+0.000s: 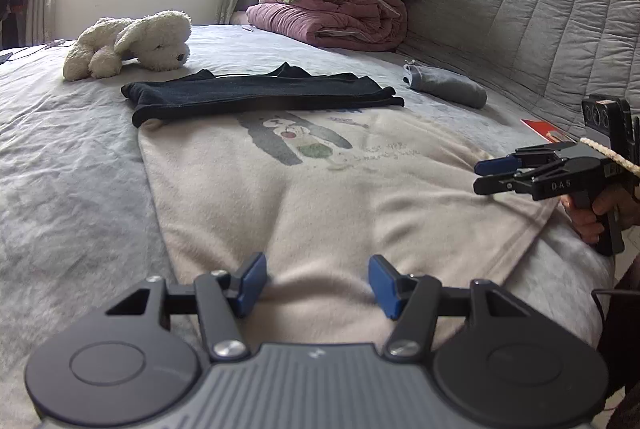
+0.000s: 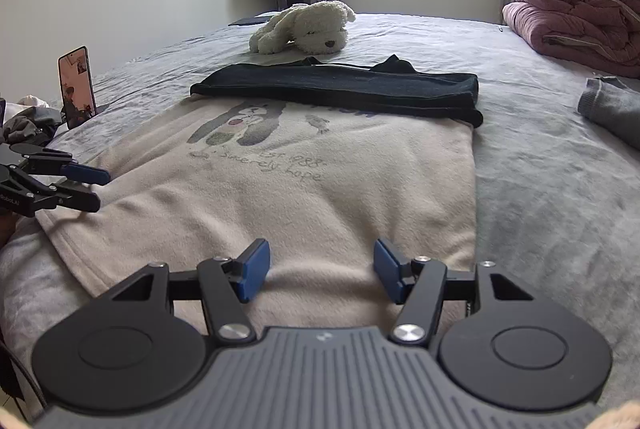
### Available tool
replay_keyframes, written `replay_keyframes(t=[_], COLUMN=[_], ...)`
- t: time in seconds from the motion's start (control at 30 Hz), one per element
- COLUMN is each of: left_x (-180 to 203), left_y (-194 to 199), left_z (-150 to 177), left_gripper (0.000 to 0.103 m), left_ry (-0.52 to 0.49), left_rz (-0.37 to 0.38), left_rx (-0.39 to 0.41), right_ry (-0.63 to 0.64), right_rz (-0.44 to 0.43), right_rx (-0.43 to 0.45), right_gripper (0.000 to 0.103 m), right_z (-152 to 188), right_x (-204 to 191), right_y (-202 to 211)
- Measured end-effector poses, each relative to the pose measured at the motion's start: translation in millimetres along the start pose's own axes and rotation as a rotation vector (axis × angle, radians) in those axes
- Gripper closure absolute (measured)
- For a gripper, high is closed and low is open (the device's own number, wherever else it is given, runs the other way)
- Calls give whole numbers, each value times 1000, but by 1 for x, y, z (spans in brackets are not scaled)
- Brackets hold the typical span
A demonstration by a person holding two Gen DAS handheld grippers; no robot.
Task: Fold clothes
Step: 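Move both grippers toward the beige hem of the sweatshirt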
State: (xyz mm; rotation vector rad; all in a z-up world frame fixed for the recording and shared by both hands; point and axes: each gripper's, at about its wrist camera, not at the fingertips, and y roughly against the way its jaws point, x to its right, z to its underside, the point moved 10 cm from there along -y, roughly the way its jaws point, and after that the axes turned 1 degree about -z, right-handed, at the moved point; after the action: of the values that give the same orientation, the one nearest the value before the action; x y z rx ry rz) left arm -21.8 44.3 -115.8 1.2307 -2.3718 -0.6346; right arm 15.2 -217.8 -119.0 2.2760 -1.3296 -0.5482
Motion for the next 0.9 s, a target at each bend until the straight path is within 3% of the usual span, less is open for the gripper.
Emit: replay_keyframes(t=[0.2, 0.4, 0.47, 0.57, 0.67, 0.73, 0.9], left_x=[0, -5, -6, -9, -19, -27, -48], left_y=[23, 37, 42, 49, 56, 59, 55], left_z=[15, 19, 20, 22, 25, 25, 25], left_gripper=[45, 44, 43, 41, 39, 39, 41], left_ry=[-81, -97, -91, -67, 3, 76, 365], left_rz=[-3, 42, 66, 97, 120, 154, 293], left_rx=[-26, -127, -163, -215, -271, -280, -280], right_ry=[34, 79, 65, 9, -74, -156, -404], right_rz=[-7, 2, 8, 14, 26, -12, -138], right_rx=[-43, -115, -148, -179, -198, -217, -253], right_gripper=[41, 41, 29, 29, 29, 29, 31], right_z=[15, 26, 30, 33, 33, 35, 36], right_x=[13, 21, 28, 41, 56, 61, 76], right_y=[26, 43, 48, 58, 67, 70, 73])
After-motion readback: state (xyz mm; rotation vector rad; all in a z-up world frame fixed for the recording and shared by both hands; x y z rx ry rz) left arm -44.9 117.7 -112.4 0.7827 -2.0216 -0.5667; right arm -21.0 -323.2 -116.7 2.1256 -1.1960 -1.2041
